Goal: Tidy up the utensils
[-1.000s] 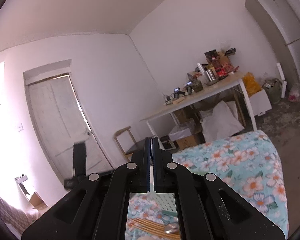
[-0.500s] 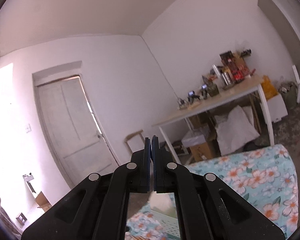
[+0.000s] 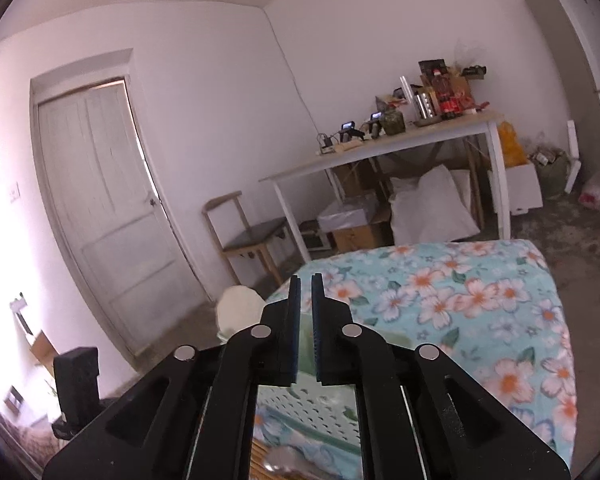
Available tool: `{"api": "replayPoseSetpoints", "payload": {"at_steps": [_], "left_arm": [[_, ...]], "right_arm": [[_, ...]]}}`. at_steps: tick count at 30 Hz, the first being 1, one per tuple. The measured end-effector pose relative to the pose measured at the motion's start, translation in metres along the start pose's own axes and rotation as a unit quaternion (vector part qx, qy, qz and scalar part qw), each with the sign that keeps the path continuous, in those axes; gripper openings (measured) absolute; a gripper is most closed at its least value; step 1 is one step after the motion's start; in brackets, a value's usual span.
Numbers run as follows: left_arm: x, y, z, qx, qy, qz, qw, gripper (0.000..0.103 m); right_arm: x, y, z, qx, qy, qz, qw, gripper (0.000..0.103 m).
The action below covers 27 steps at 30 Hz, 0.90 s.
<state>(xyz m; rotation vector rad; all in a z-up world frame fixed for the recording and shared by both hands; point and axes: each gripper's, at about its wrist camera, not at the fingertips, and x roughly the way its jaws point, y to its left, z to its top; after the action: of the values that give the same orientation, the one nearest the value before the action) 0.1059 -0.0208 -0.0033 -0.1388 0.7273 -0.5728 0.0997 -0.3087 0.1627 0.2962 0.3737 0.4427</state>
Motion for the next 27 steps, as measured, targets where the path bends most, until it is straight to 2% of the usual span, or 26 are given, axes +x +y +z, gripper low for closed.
{"api": "replayPoseSetpoints", "payload": {"at_steps": [2, 10, 13, 16, 20, 27], "left_arm": [[0.001, -0.003, -0.003, 0.004, 0.006, -0.002, 1.0000, 0.060], [0.001, -0.012, -0.013, 0.011, 0.017, -0.005, 0.9998, 0.060], [-0.001, -0.016, -0.018, 0.020, 0.023, -0.001, 0.9995, 0.060], [-0.001, -0.017, -0.022, 0.025, 0.027, 0.004, 0.9993, 0.060], [0.001, -0.019, -0.029, 0.030, 0.043, 0.010, 0.9986, 0.060], [0.006, -0.029, -0.032, 0.033, 0.051, 0.026, 0.9978, 0.060]], "right_arm": [[-0.006, 0.003, -0.002, -0.006, -0.003, -0.005, 1.000, 0.020], [-0.039, 0.009, -0.010, 0.008, -0.017, -0.009, 1.000, 0.021], [-0.048, 0.011, -0.020, 0.013, -0.005, -0.016, 1.000, 0.027], [-0.056, 0.011, -0.042, 0.027, 0.019, -0.028, 0.999, 0.033], [-0.059, 0.008, -0.081, 0.053, 0.062, -0.051, 0.995, 0.034], [-0.050, 0.002, -0.148, 0.116, 0.142, -0.078, 0.980, 0.036]]}}
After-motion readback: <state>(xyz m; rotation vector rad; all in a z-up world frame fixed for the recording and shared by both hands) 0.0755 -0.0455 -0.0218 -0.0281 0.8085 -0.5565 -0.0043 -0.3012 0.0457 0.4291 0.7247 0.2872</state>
